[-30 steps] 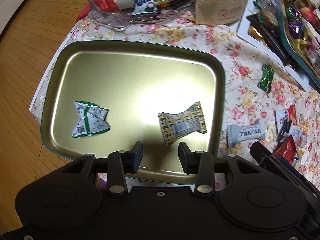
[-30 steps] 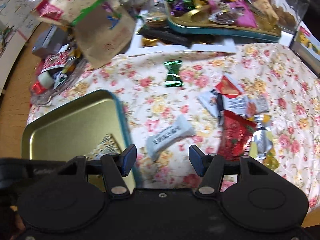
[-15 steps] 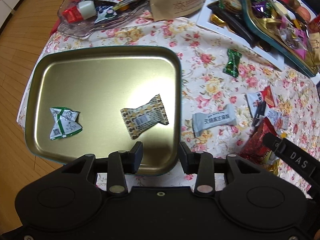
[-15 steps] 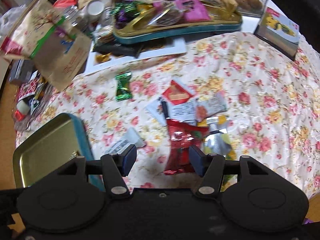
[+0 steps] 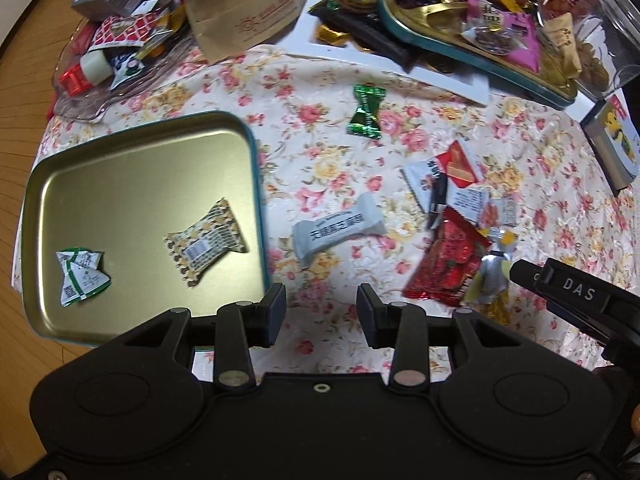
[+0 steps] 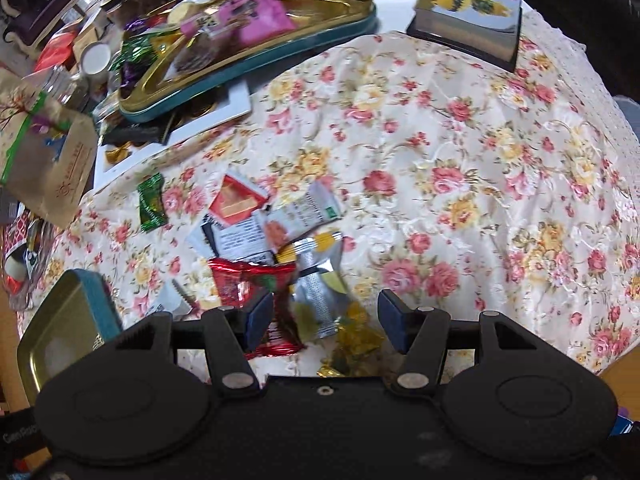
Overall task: Organize snacks
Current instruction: 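Move both tools back over the remaining snacks on the cloth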
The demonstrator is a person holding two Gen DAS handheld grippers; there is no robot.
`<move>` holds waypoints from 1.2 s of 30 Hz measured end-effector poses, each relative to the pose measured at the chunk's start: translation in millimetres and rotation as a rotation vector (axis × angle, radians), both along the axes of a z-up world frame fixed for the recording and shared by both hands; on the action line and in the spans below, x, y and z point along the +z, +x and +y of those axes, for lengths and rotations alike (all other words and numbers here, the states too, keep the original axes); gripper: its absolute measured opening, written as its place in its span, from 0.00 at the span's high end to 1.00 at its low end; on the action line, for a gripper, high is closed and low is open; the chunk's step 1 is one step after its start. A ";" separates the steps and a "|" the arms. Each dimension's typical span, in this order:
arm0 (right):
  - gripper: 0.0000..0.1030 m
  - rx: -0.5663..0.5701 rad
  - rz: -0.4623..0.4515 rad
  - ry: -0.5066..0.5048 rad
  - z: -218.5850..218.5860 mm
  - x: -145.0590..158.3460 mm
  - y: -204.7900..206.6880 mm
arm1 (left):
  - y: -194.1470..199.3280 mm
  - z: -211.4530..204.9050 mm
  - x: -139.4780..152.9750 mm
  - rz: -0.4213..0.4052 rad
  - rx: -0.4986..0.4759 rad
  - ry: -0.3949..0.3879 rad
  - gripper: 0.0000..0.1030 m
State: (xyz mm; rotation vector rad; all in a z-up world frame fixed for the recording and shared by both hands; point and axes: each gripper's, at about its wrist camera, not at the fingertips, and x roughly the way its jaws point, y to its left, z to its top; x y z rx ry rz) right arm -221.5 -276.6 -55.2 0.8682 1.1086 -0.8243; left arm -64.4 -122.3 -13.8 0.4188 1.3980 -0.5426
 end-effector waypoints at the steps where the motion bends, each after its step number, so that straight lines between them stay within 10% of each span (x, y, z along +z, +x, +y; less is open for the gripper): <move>1: 0.41 -0.006 -0.001 0.003 -2.6 -0.4 -2.3 | -1.3 -2.7 0.8 -0.001 -0.003 -0.002 0.53; 36: 0.41 0.083 0.090 -0.062 6.8 -37.6 24.9 | -3.8 -16.4 4.1 0.056 0.023 -0.030 0.54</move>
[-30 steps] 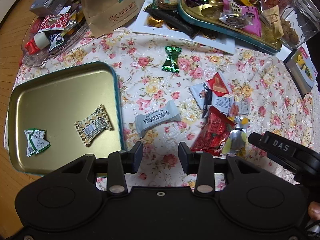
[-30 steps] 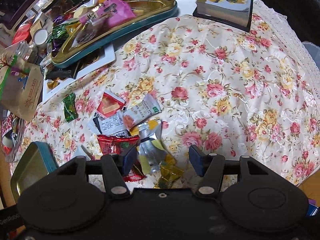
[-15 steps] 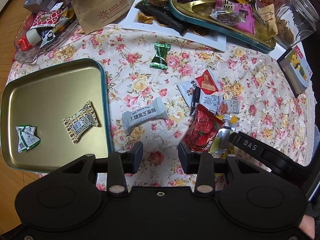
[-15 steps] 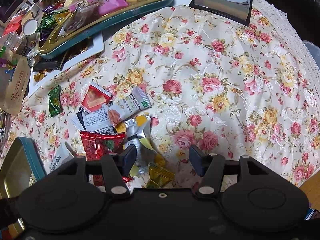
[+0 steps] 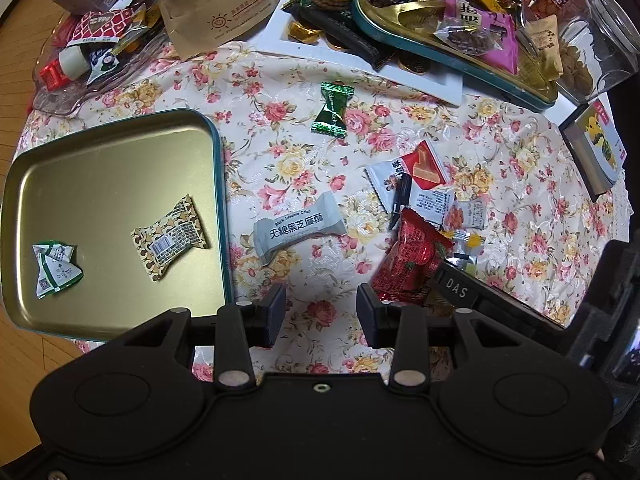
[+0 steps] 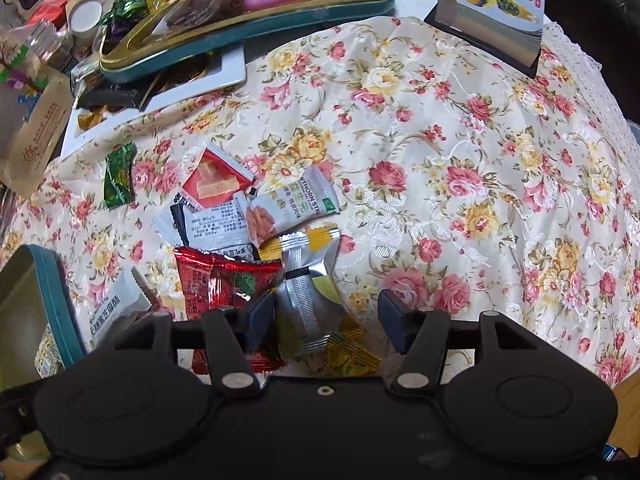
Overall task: Organize snacks
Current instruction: 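Move both tools back over the remaining snacks on the cloth, then grasp the silver-yellow snack with the right tool while the left tool grasps the red wrapped snack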
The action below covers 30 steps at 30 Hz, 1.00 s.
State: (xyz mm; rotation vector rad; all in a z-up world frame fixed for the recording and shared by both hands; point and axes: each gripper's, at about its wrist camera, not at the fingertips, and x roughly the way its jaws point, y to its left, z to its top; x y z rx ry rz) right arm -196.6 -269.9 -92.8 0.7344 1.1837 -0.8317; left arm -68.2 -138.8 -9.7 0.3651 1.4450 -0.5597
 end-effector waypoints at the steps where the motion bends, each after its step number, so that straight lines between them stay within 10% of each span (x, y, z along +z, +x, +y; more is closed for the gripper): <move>1: 0.41 0.007 0.005 -0.002 1.5 -1.2 1.2 | 0.6 0.5 -0.1 0.001 0.003 0.000 0.54; 17: 0.58 0.077 0.043 -0.076 -0.2 -11.2 0.4 | 0.4 -1.0 -1.5 -0.007 0.007 0.004 0.54; 30: 0.58 -0.095 -0.017 -0.020 -46.0 2.4 -46.8 | -30.0 -39.2 -19.2 -0.029 -0.103 0.020 0.54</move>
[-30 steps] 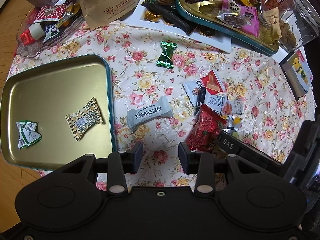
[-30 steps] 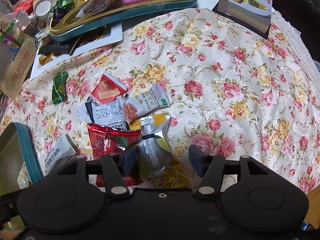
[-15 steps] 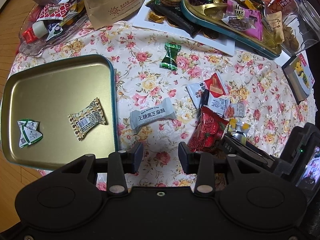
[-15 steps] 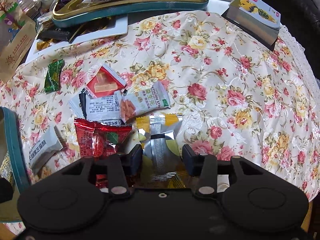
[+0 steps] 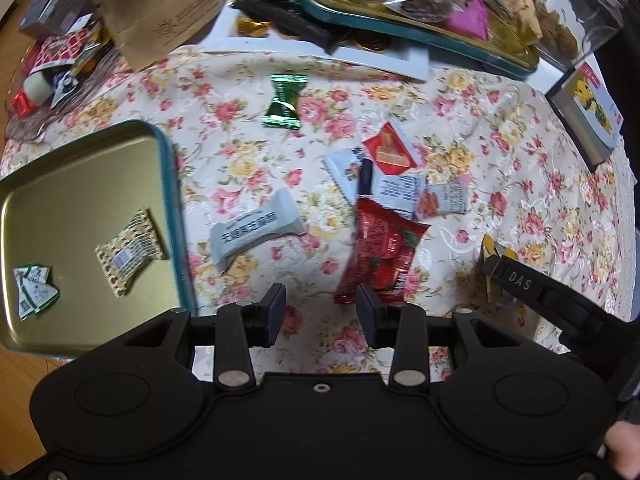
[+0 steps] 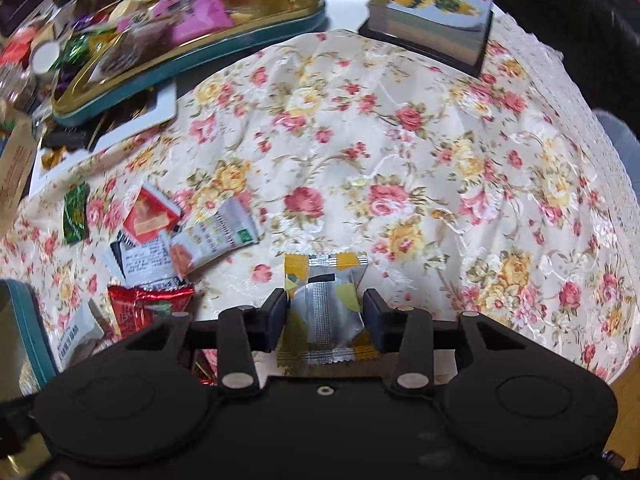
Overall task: Organize snacks
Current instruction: 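Grasp the silver-yellow snack with the right tool while the left tool grasps the red wrapped snack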
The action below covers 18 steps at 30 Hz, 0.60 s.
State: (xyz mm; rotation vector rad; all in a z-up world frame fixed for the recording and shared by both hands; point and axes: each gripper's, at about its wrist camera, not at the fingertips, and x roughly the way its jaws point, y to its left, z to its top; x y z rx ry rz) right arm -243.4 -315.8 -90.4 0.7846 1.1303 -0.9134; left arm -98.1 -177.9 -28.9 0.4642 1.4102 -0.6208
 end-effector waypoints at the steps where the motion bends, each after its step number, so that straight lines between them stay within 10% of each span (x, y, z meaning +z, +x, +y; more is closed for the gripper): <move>1: 0.58 -0.014 -0.006 0.007 -3.2 0.8 -3.6 | -3.2 -3.7 -0.7 -0.004 -0.012 -0.005 0.54; 18: 0.58 -0.090 -0.080 0.062 -26.5 15.9 -41.6 | -34.6 -44.3 -31.8 -0.061 -0.113 0.029 0.54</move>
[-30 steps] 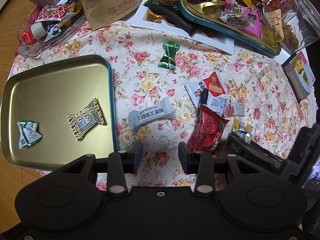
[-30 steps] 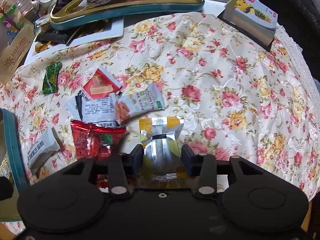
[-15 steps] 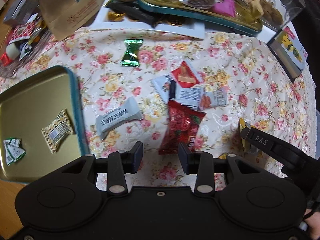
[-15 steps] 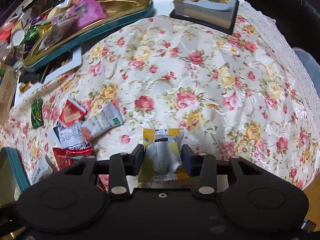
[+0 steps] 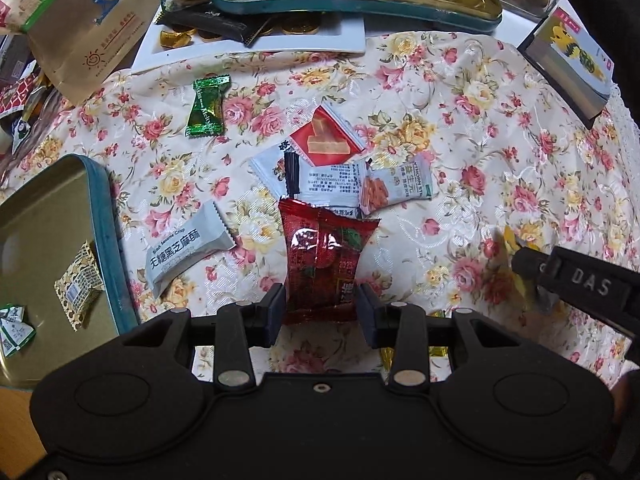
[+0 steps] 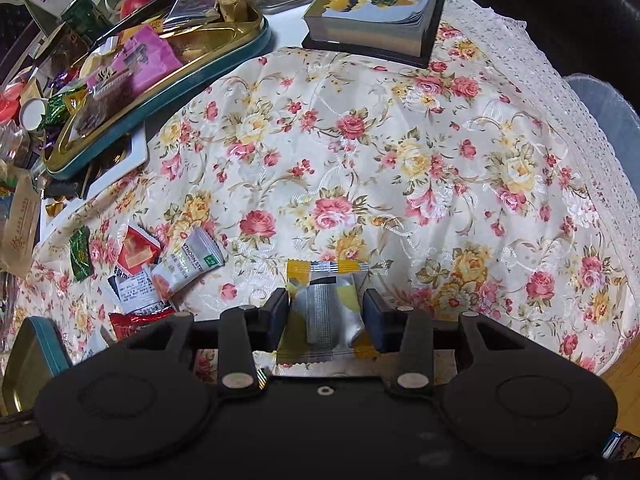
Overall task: Organize snacks
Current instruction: 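Grasp the silver-yellow snack with the right tool while the left tool grasps the red wrapped snack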
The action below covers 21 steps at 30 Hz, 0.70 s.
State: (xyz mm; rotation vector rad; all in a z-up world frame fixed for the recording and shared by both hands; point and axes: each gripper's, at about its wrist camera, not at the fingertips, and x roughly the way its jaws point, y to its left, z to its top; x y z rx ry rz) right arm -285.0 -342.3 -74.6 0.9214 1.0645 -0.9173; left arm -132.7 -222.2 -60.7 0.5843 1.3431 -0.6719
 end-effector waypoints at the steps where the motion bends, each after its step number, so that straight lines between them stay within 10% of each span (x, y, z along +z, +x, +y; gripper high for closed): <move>1: 0.58 -0.002 -0.004 0.001 -0.4 1.0 -1.0 | 0.1 -2.0 -0.4 -0.001 0.001 -0.001 0.54; 21: 0.58 -0.037 -0.059 0.039 -7.1 13.1 -14.2 | -3.7 -17.4 -12.0 -0.054 0.025 0.022 0.54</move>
